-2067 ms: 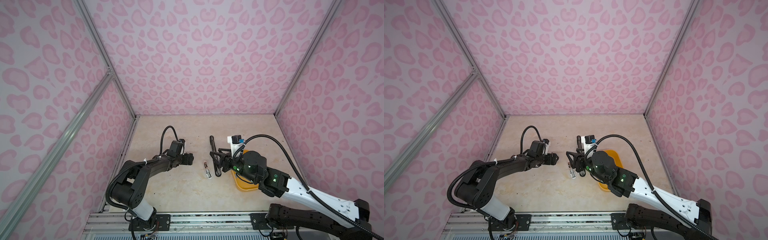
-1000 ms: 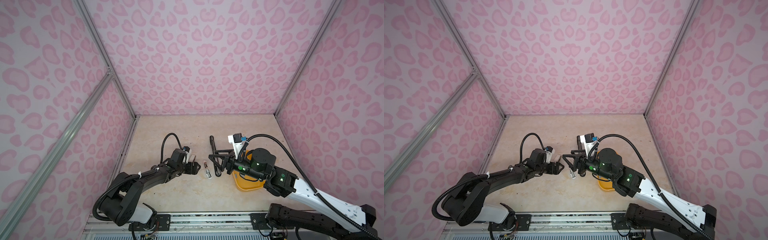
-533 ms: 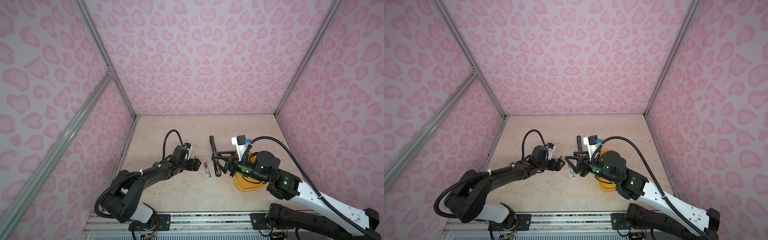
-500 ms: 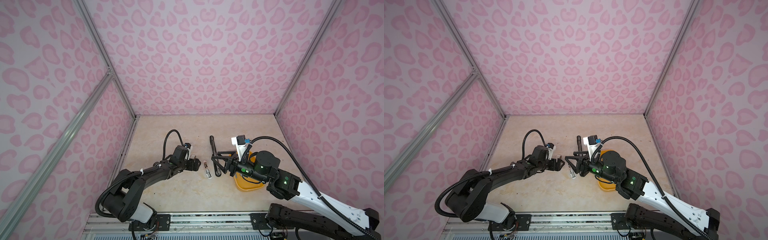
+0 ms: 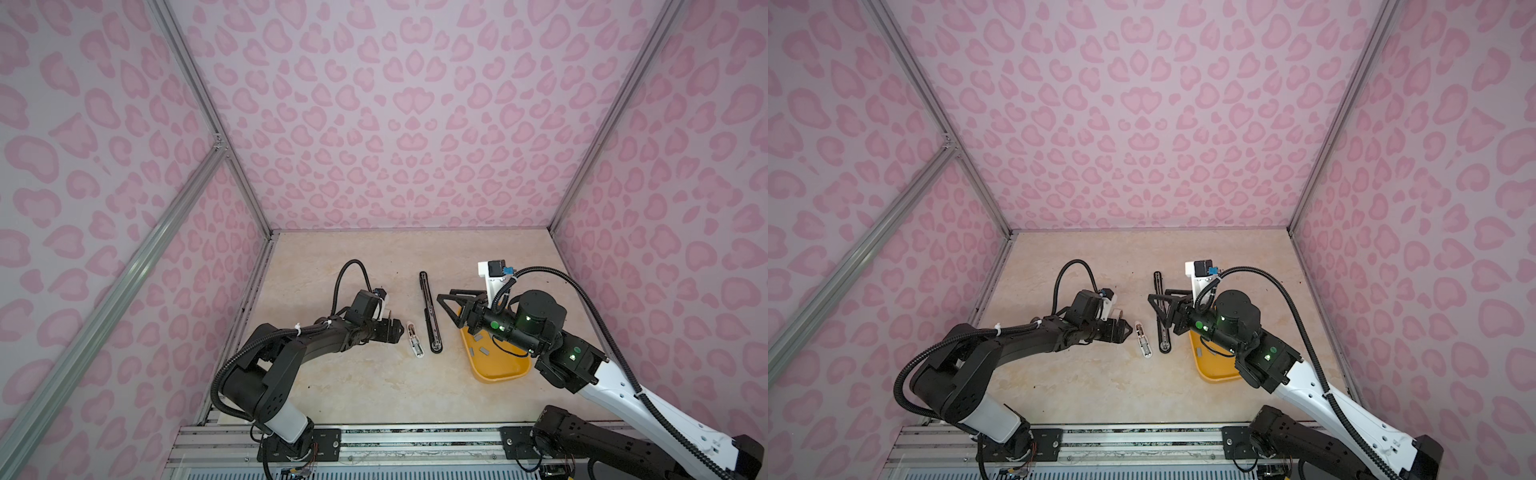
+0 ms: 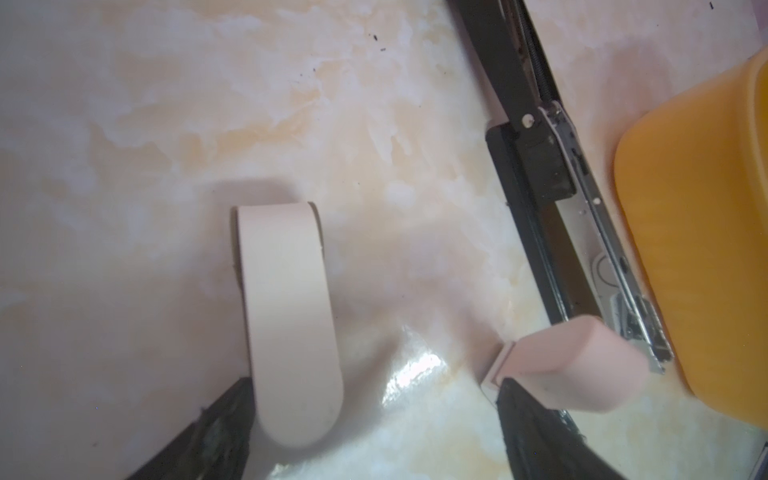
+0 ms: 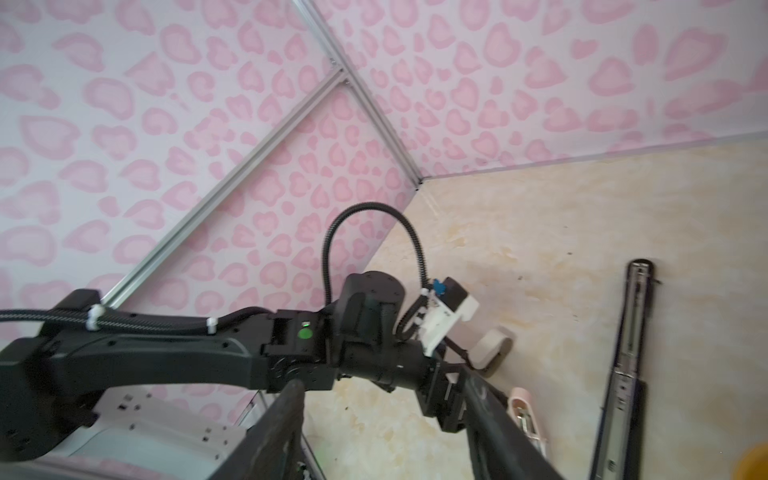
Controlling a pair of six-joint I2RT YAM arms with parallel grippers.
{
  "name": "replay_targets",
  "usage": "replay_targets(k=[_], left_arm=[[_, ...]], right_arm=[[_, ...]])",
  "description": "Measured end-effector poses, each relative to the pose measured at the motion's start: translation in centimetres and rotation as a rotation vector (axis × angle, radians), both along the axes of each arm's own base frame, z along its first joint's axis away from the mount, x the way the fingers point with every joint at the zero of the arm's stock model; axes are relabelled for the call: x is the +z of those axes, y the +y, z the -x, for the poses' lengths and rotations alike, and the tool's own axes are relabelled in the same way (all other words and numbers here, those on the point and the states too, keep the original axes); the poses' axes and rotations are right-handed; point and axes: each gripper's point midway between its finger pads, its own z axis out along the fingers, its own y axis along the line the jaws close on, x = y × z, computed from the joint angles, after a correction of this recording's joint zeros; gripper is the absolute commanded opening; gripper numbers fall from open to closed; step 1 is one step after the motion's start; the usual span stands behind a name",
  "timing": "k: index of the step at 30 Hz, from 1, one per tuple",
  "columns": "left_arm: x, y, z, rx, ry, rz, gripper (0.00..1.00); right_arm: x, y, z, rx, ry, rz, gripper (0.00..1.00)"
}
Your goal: Load the staples into the stapler
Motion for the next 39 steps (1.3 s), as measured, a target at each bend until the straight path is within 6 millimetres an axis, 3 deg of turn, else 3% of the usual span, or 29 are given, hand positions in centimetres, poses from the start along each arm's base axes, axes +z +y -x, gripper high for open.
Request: replay_targets(k=[3,10,15,19,22,28,30,36,39], left_arm=[[0.0,-0.4,0.0,-0.012,-0.002,0.013,0.91],[0.5,-2.3,0.8,-0.065,0.013,0.048,0.9],[1.0,-3.3,1.0,-0.095,0.013,0.062,0.91],[1.8,-2.4,0.5,-0.077,-0.02,0.036,0.91],[3.6,-1.4,-0.2,-0.05,-0.073,0.014,0.9],[10.5,0.4,-1.3,0.005,-0.244,-0.005,0.9],[13.4,1.4,-1.7,0.037,-0.319,-0.012,0.95],[23.8,4.4,-2.5,0.149,-0.637,0.011,0.93],[27.6,4.5,-3.1,0.11,-0.807,-0.035,0.92]], right_arm=[[-3.5,-2.7,-2.5,-0.1,0.096,0.009,0.6],[-8.6,-4.1,-3.4,-0.148,0.211,0.04,0.6],[-9.5,-4.3,-3.7,-0.159,0.215,0.046,0.6],[-9.9,-4.5,-3.9,-0.178,0.212,0.052,0.59],[-9.9,-4.6,-4.1,-0.184,0.197,0.054,0.59],[-10.9,-5.0,-4.4,-0.208,0.183,0.083,0.57],[-11.0,-5.2,-4.4,-0.219,0.173,0.09,0.57],[-12.3,-5.8,-3.2,-0.274,0.11,0.133,0.58],[-13.0,-5.4,-2.5,-0.285,0.08,0.173,0.58]])
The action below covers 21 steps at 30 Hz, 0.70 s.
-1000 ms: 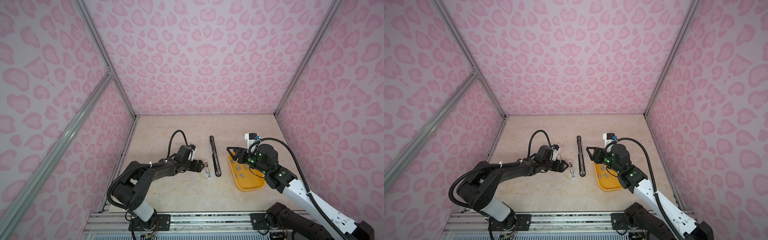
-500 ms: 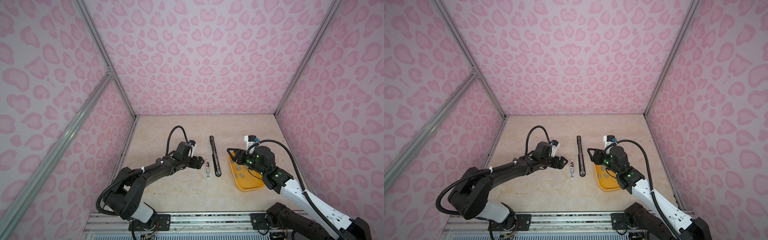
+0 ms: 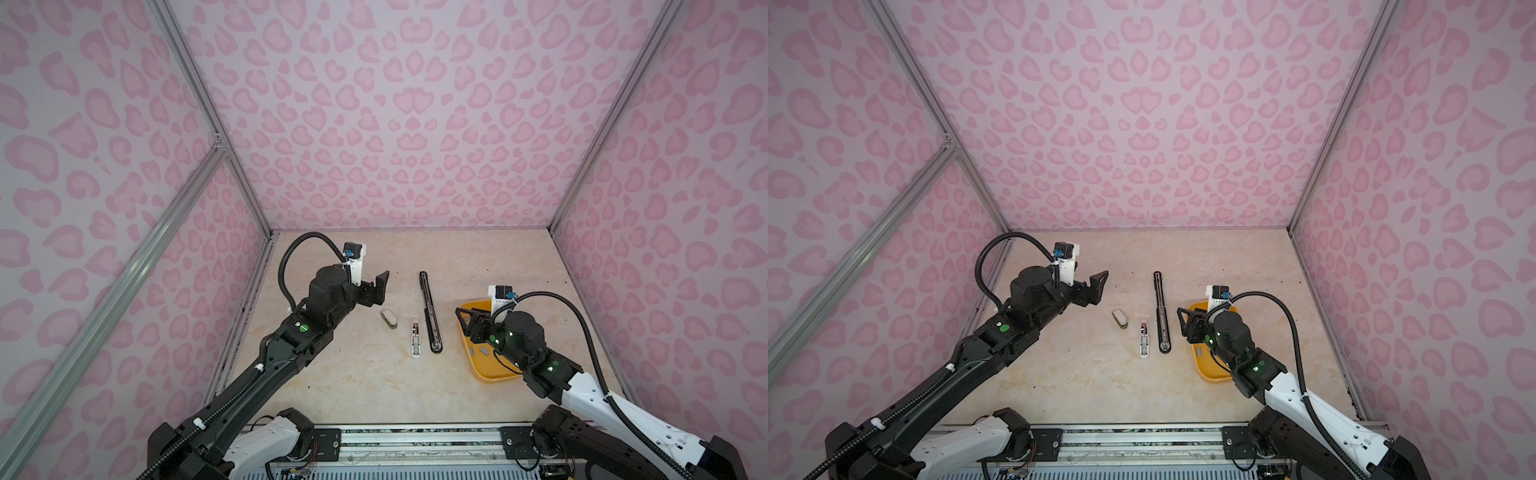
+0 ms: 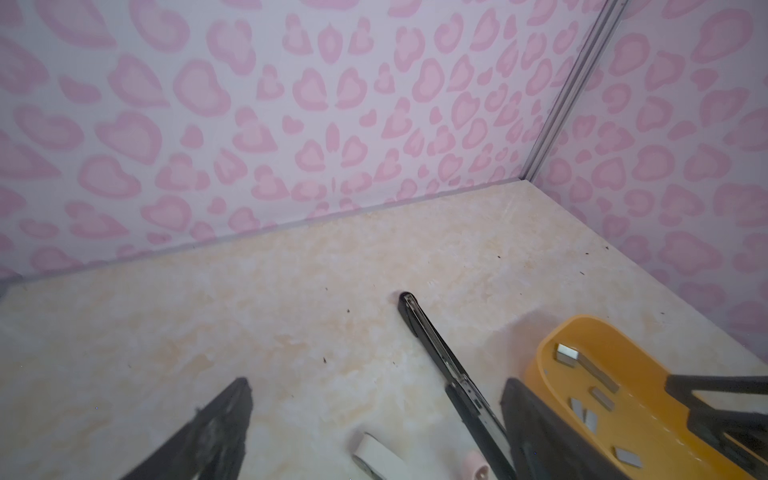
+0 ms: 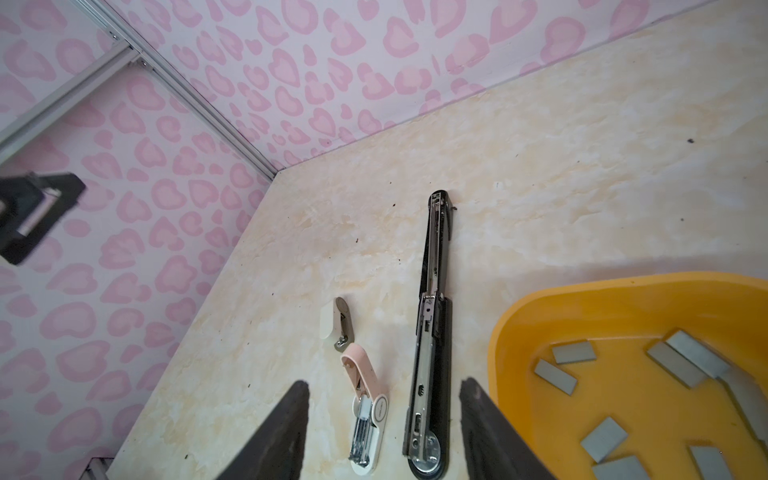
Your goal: Load the staples into the stapler
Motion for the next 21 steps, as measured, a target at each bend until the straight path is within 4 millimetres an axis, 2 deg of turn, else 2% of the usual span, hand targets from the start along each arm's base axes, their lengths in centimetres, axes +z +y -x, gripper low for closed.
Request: replay_targets(k=[2,4,6,9,12,15,16,19,21], left_arm=[[1.7,-0.3,-1.1,-0.02,-0.092,-0.129,0.91],[2.8,-0.6,-2.8,-0.026,-0.161,-0.284,0.83],[2.2,-0.5,-4.5,-0.033,-0.186,-0.454,0.81],[-2.3,0.4,-6.0,-0.105,-0.142,-0.741,0.77],[-7.8,1.0,-5.9,-0.251,-0.064,-0.948,0.72],[-12.0,-0.2,-5.5,-0.446,0.003,-1.06,0.67],[-13.0,-0.6,-5.3,-0.504,0.024,-1.078,0.65],[-15.8,-1.6,-4.4,-0.661,0.076,-1.121,0.51],[-17.8,-1.8,-3.3,-0.769,0.109,-1.149,0.48]], right_arm=[[-0.1,0.3,0.2,-0.005,-0.02,0.024,0.59],[0.0,0.3,-0.1,-0.023,-0.035,0.035,0.59],[-0.4,0.1,-0.4,-0.043,-0.032,0.056,0.59],[-0.7,-0.3,-0.7,-0.069,-0.035,0.085,0.59],[-0.7,-0.6,-1.0,-0.088,-0.04,0.097,0.59],[-0.7,-0.8,-1.1,-0.101,-0.045,0.104,0.59],[-0.7,-0.9,-1.1,-0.105,-0.047,0.105,0.6],[-0.4,-1.3,-1.2,-0.124,-0.056,0.106,0.6],[-0.2,-1.7,-1.4,-0.138,-0.061,0.102,0.6]])
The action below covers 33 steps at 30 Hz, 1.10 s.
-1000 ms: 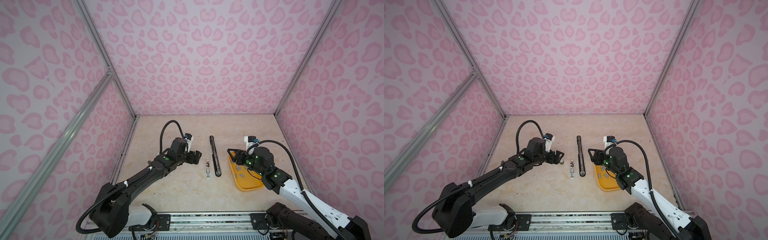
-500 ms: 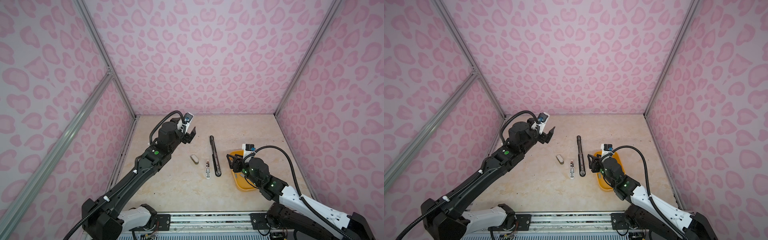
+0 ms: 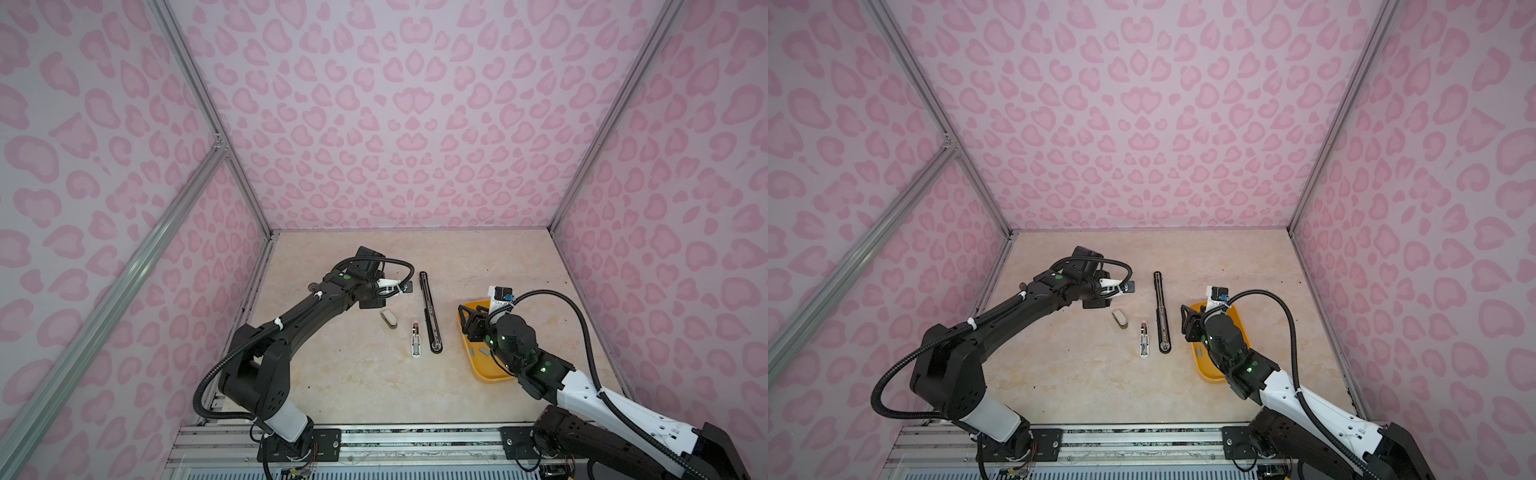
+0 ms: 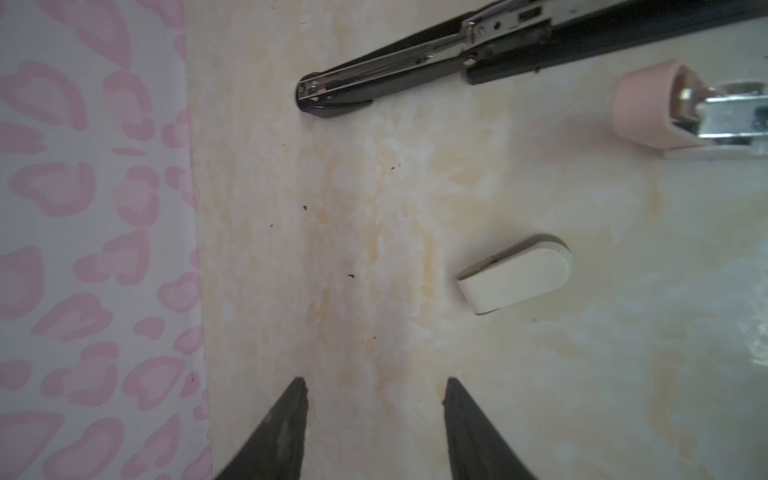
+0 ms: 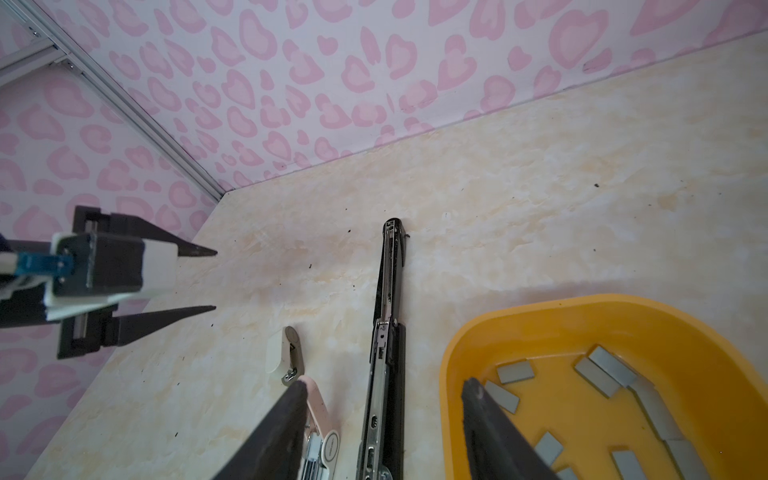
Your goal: Load the staples into the stapler
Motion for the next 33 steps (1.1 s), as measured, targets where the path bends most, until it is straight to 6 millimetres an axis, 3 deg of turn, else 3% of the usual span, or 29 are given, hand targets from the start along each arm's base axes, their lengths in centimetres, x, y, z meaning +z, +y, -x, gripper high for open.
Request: replay_targets(k=[6,13,33], left_arm=[[-5.2,0.3,5.1,-0.223,0.158,-0.119,0.48],[-7.0,-1.8,6.5,-0.348,0.206,-0.17,0.48],[-8.9,-3.0,3.8,-0.376,0.178,-0.252,0.52]], right_arm=[[0.2,-1.0,-0.4,-0.03,-0.003,-0.01,0.6],[-0.3,-0.8,-0.5,-0.021,0.013,-0.015,0.61],[-1.2,-0.4,-0.5,-0.008,0.045,-0.01,0.61]])
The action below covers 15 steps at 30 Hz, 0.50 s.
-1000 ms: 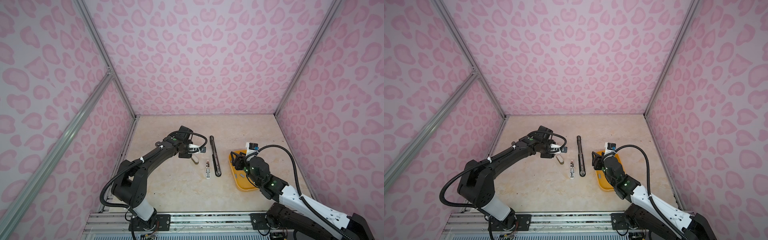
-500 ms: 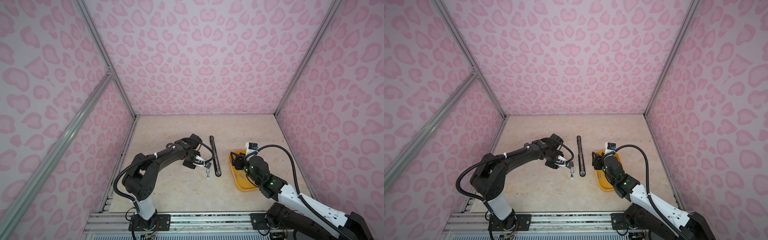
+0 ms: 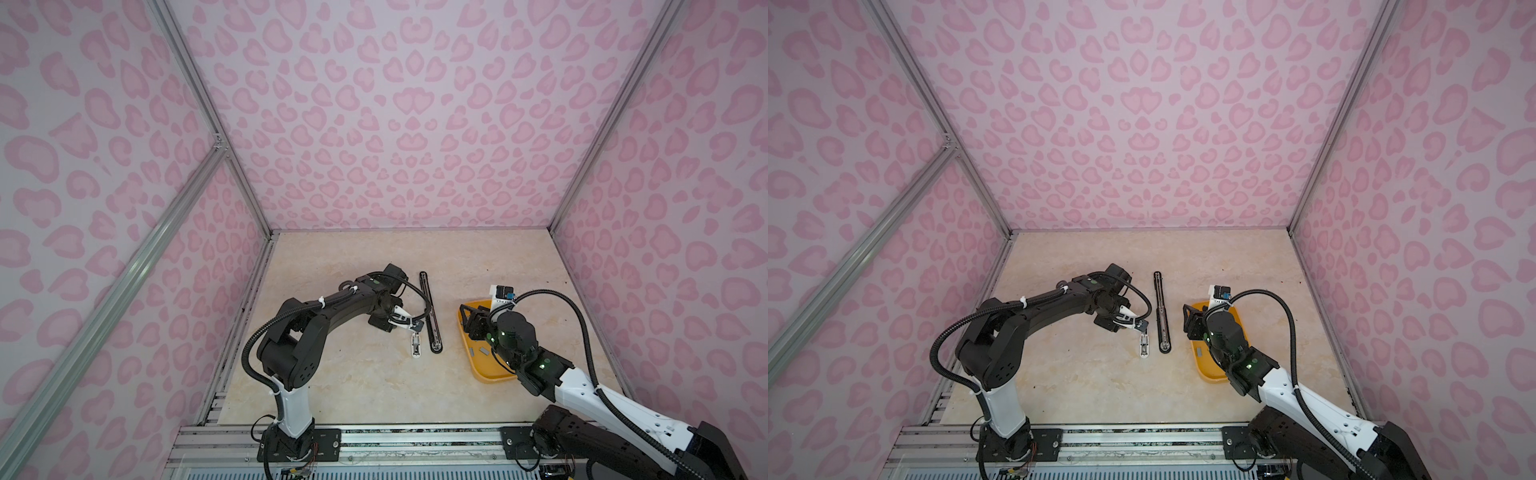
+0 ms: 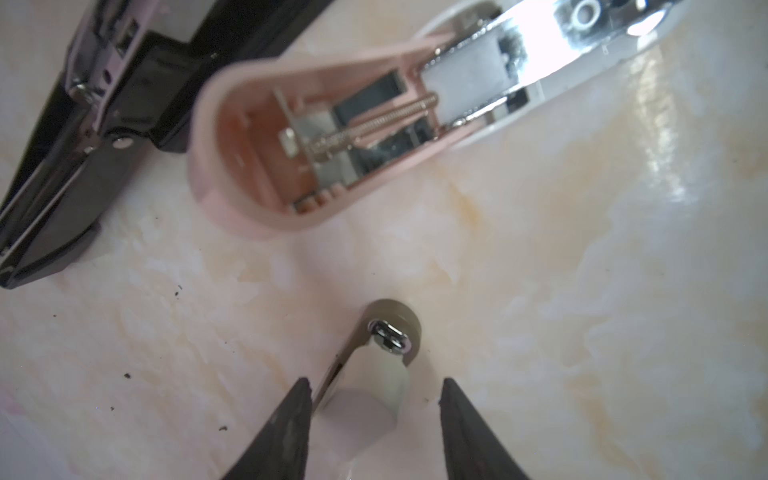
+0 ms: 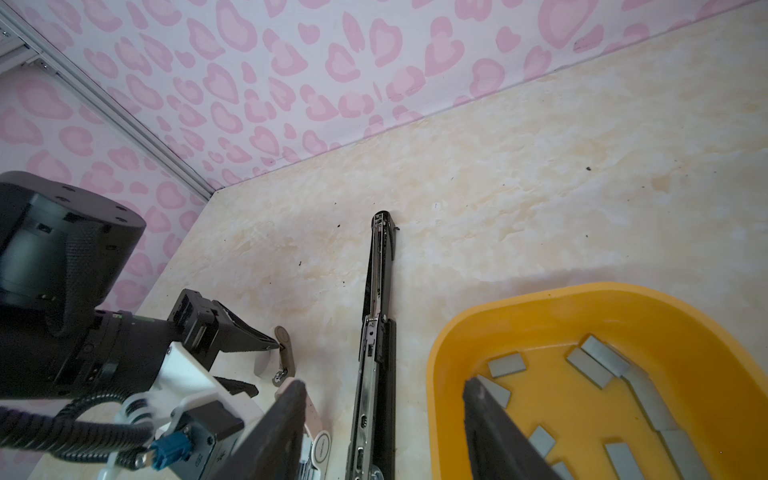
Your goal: Load the staples into the stapler
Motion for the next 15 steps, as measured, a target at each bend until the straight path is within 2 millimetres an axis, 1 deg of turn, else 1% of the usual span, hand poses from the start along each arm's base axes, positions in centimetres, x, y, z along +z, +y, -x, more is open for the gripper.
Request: replay_targets(k=[4,8,9,10,13,15], left_arm=[[-0.65,0.16,0.01,-0.015,0.01,-0.013,0.47],[-1.0,0.07,-0.16,-0.022,0.011,-0.017,0.38],[-1.0,0.0,-0.26,-0.023,0.009,-0.015,0.37],[-0.92,-0.06,-0.36,-0.023,0.006,-0.013,0.32],[-0.77,-0.1,-0.42,-0.022,0.007,-0.011,0.22],[-0.67,0.04,-0.32,-0.018,0.014,-0.009,0.14]], right_arm=[[-0.4,0.12,-0.04,0.003,0.011,0.006,0.61],[-0.61,0.19,-0.12,0.001,0.02,0.006,0.61],[-0.64,0.21,-0.13,0.002,0.021,0.007,0.61],[-0.69,0.24,-0.12,0.003,0.023,0.007,0.61],[-0.77,0.3,-0.11,0.007,0.026,0.007,0.61],[-0.75,0.3,-0.12,0.006,0.026,0.007,0.61]])
